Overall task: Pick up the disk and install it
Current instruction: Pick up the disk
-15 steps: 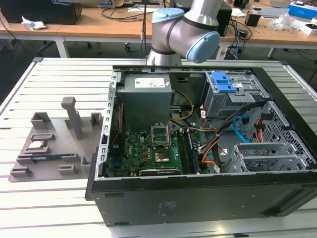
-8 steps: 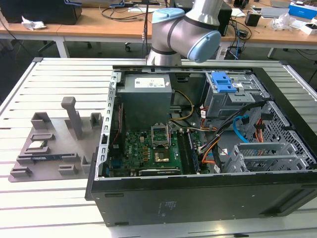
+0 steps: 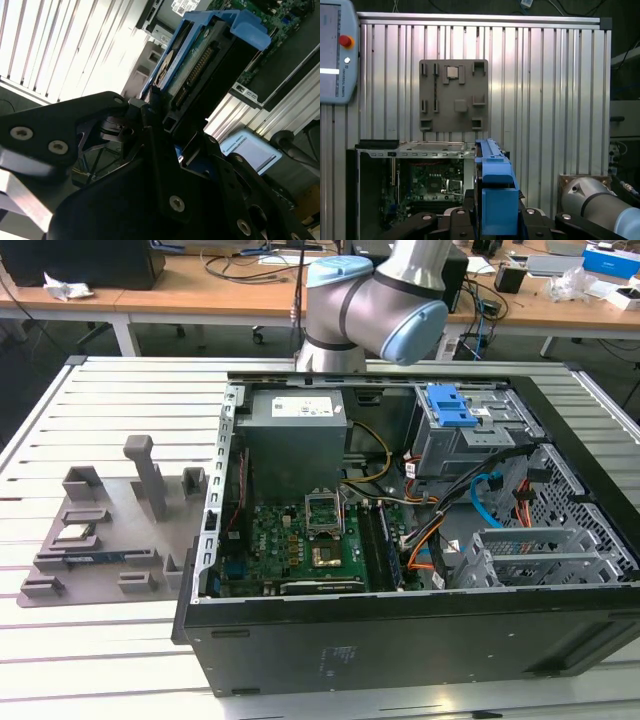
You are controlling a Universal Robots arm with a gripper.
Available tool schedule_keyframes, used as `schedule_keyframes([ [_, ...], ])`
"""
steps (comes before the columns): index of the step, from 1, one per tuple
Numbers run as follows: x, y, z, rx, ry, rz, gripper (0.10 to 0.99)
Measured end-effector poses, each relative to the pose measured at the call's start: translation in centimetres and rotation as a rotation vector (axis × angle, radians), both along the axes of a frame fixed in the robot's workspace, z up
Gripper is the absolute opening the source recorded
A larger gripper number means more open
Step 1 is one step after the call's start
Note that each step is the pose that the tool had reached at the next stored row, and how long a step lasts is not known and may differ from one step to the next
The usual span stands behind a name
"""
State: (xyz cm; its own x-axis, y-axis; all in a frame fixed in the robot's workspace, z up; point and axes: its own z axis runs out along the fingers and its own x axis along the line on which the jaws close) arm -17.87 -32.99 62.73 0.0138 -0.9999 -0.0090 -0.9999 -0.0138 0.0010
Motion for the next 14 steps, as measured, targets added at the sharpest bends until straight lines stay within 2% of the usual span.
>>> schedule_keyframes([
  [14, 2.93, 0.00, -0.11, 0.000, 0.0012, 0.000, 0.365],
])
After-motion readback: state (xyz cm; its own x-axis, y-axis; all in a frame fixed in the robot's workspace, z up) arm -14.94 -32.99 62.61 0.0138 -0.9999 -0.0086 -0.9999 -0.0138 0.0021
